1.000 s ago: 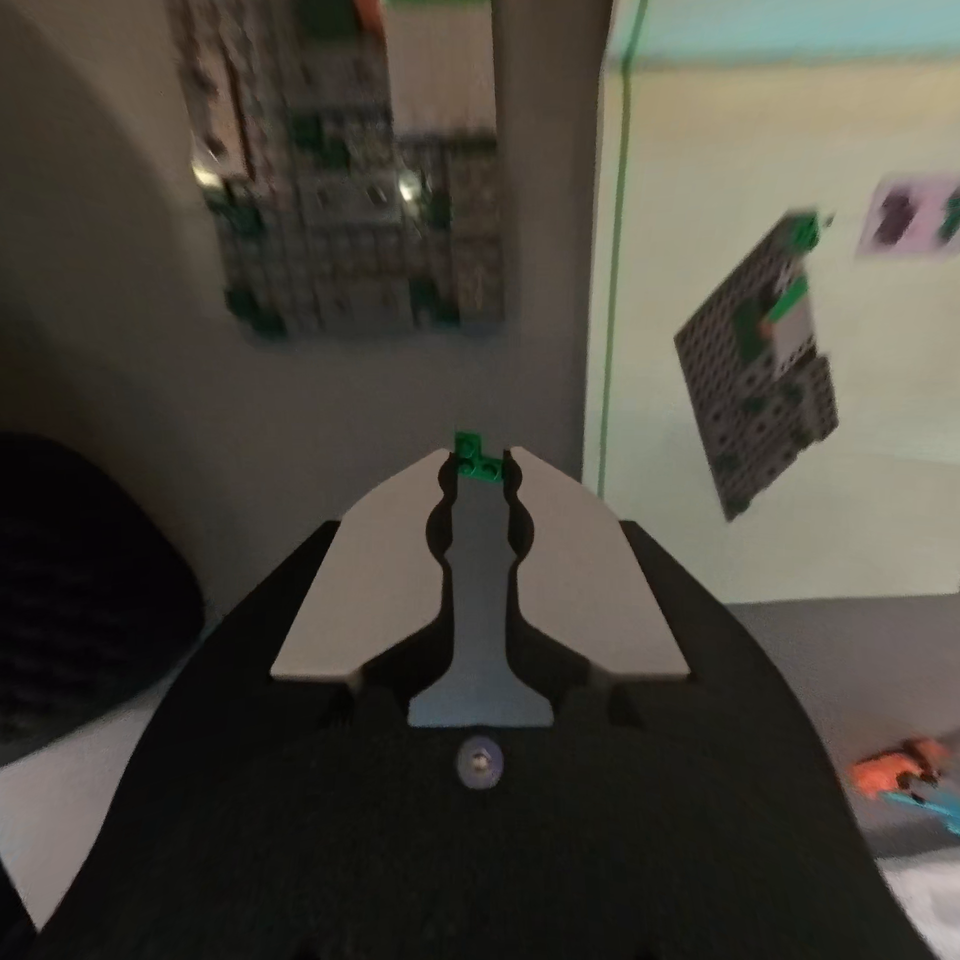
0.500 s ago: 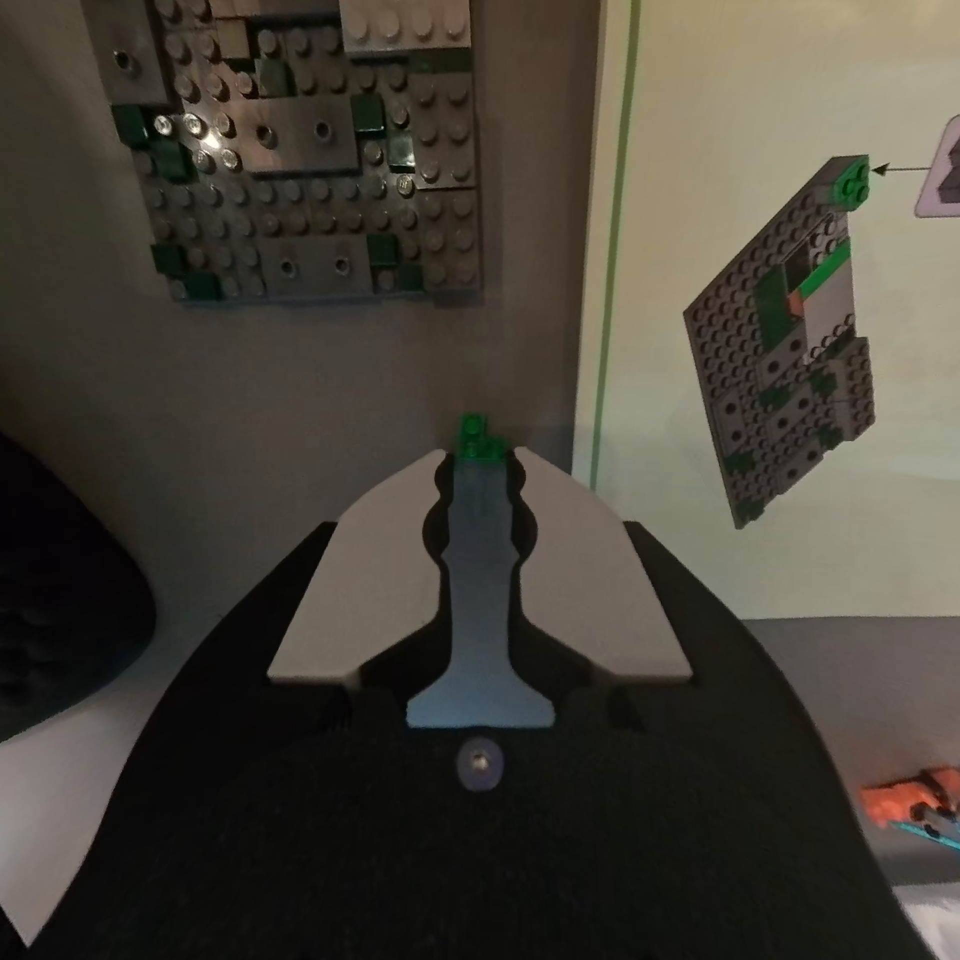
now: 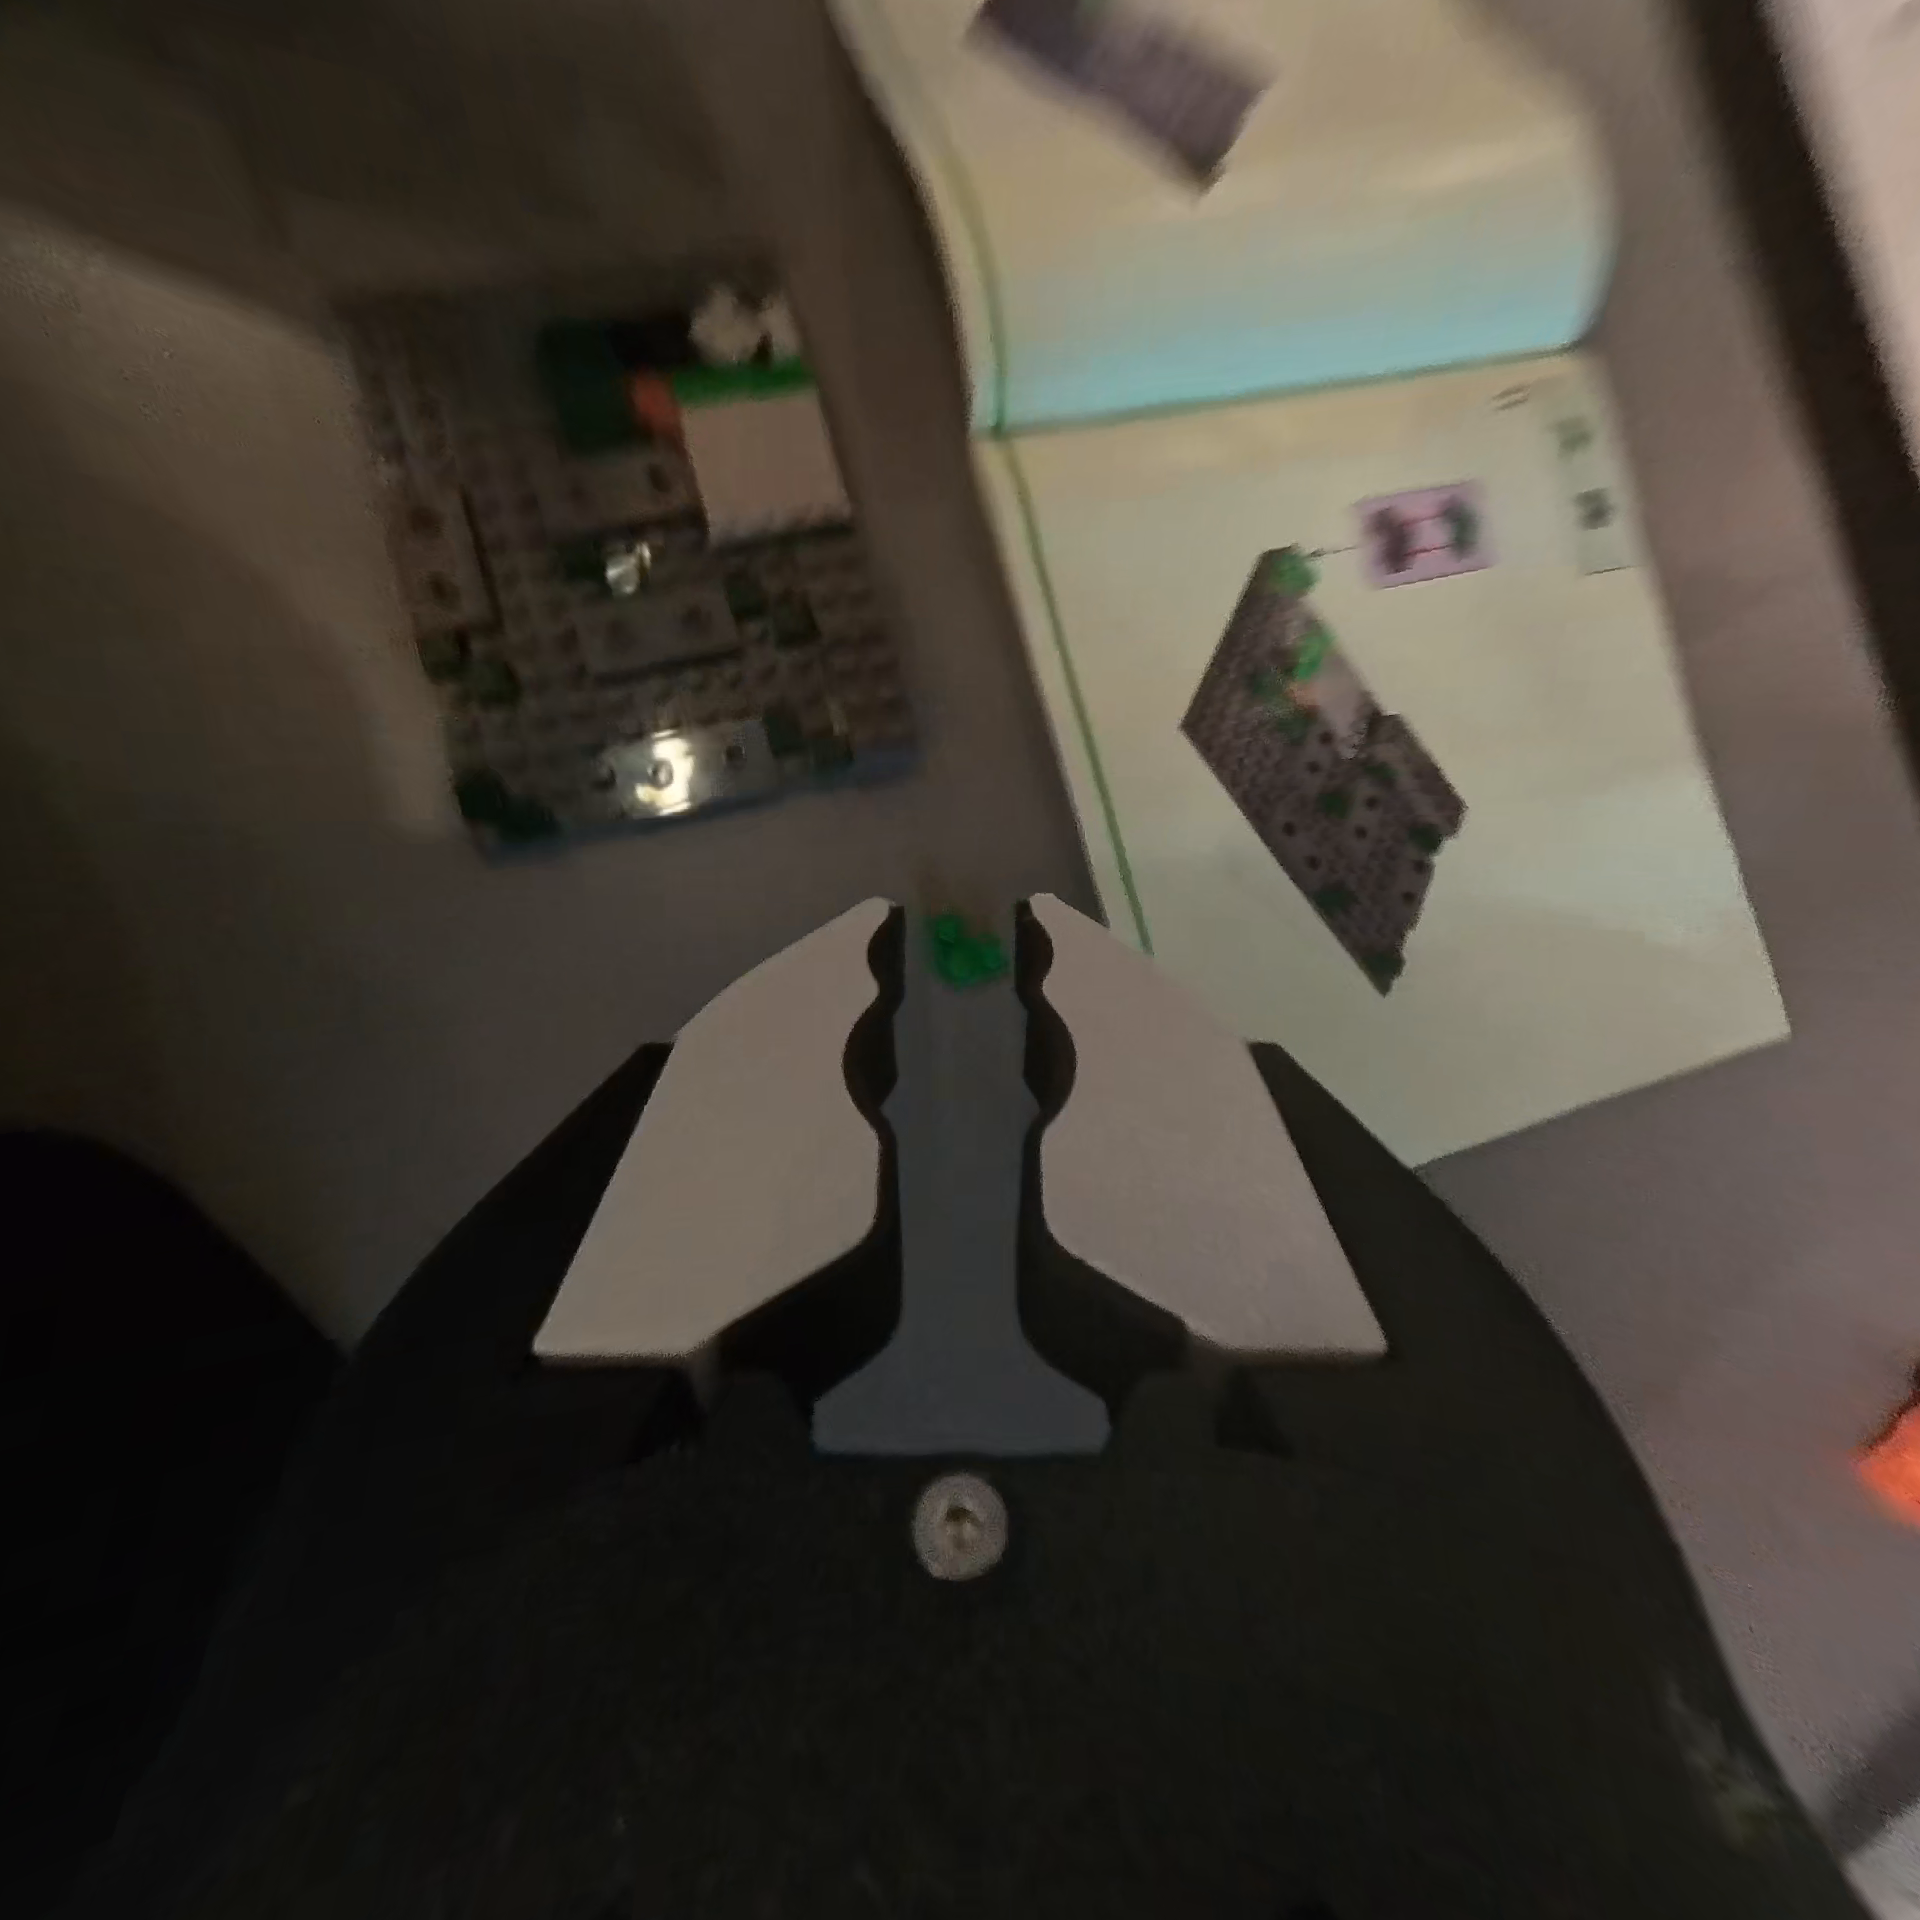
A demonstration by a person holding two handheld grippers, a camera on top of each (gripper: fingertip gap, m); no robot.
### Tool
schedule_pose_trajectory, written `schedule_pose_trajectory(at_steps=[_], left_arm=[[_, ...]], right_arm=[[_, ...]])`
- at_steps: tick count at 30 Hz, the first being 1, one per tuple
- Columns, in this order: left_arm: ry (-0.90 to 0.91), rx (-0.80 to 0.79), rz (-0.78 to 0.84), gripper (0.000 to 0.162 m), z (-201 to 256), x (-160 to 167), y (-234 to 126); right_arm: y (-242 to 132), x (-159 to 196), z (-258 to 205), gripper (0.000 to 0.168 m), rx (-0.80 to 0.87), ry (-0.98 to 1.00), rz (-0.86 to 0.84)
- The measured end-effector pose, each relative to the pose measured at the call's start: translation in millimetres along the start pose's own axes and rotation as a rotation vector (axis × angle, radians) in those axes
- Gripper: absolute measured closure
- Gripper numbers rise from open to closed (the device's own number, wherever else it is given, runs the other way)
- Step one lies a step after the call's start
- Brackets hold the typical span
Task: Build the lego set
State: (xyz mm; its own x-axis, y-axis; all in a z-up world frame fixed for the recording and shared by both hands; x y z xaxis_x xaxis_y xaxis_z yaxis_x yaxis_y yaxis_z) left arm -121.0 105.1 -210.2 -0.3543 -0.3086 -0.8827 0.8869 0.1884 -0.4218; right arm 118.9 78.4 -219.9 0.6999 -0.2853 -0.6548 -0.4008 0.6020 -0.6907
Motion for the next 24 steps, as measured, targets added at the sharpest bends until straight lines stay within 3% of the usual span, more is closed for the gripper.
schedule_pose_trajectory(at_steps=[1, 6, 13, 24], left_arm=[[0.018, -0.022, -0.017, 0.146, -0.3, 1.1, -0.5], [0.121, -0.162, -0.111, 0.153, -6.4, 6.0, -5.2], [0.173, -0.294, -0.171, 0.159, -19.8, 13.1, -24.5], [0.067, -0.500, -0.191, 0.162, -54.0, 36.7, -71.8]], right_arm=[[-2.3, 1.9, -1.4, 0.149, 0.033, 0.031, 0.033], [-6.9, 11.4, -7.4, 0.151, 0.155, 0.190, 0.165], [-6.6, 20.4, -2.6, 0.154, 0.243, 0.275, 0.215], [-8.4, 27.9, 7.9, 0.168, 0.304, 0.296, 0.265]])
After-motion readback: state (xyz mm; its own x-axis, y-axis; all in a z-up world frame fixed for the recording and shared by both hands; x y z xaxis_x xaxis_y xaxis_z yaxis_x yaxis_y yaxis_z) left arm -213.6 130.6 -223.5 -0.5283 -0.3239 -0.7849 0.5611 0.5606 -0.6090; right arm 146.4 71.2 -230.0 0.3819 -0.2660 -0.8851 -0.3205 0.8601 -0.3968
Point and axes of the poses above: each gripper's, where its closed fingertips meet, y out along the fingers, x out of its underside, z = x × y across the jaws, the point moved 4 cm from there along -y, back along the fingers, and after that the axes turned 12 degrees about x, right-handed, at the moved point
